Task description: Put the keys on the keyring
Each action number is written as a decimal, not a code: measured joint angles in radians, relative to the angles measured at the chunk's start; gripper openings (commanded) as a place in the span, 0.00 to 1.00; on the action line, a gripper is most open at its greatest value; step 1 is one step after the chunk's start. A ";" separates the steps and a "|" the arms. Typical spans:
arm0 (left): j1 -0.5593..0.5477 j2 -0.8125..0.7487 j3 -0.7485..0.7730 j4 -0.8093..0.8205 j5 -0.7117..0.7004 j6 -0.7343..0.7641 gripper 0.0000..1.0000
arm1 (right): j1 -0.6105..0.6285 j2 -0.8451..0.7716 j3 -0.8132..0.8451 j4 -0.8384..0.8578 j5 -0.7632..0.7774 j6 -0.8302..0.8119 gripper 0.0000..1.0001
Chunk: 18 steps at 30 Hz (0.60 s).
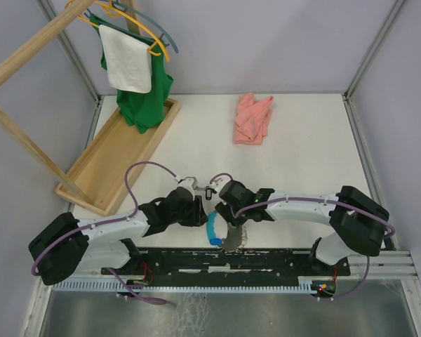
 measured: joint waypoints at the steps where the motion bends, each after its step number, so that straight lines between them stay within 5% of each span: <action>1: 0.000 0.002 -0.003 0.014 0.000 -0.008 0.52 | -0.003 0.006 0.000 0.000 0.016 0.009 0.58; 18: 0.000 0.087 -0.003 0.169 0.026 -0.046 0.52 | -0.322 0.011 0.009 -0.024 0.098 0.096 0.58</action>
